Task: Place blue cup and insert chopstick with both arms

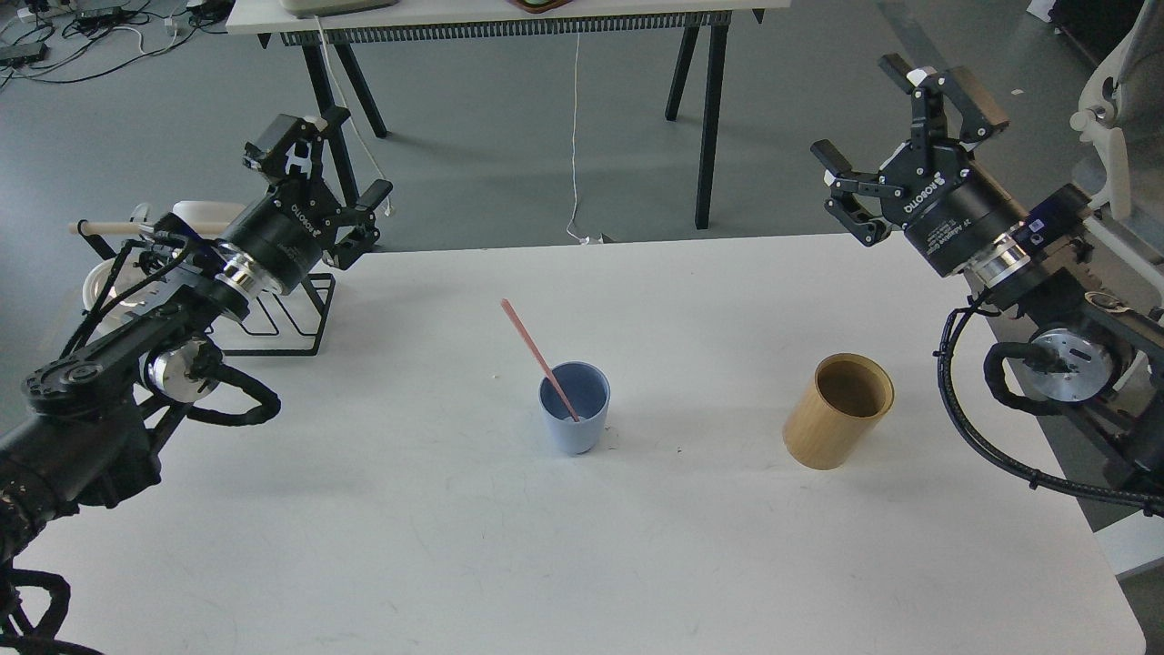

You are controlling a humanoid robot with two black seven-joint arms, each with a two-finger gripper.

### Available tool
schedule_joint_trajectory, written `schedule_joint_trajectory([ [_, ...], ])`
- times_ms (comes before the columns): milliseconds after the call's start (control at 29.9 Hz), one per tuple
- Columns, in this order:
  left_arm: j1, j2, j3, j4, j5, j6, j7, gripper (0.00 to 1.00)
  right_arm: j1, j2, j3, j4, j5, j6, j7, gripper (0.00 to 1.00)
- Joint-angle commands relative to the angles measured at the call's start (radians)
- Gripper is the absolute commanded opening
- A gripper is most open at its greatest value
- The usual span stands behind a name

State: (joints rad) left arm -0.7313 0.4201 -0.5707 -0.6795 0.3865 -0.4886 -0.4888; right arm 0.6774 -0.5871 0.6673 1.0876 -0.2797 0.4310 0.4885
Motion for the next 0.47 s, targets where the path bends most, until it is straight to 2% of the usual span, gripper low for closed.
schedule_joint_trajectory([
  [0, 0.001, 0.003, -0.002, 0.000, -0.001, 0.000, 0.000, 0.97, -0.010, 0.004, 0.006, -0.006, 0.010, 0.014, 0.000, 0.99],
  [434, 0.021, 0.014, -0.003, -0.002, -0.014, 0.000, 0.000, 0.97, -0.018, 0.056, 0.078, -0.023, 0.045, 0.011, 0.000, 0.98],
])
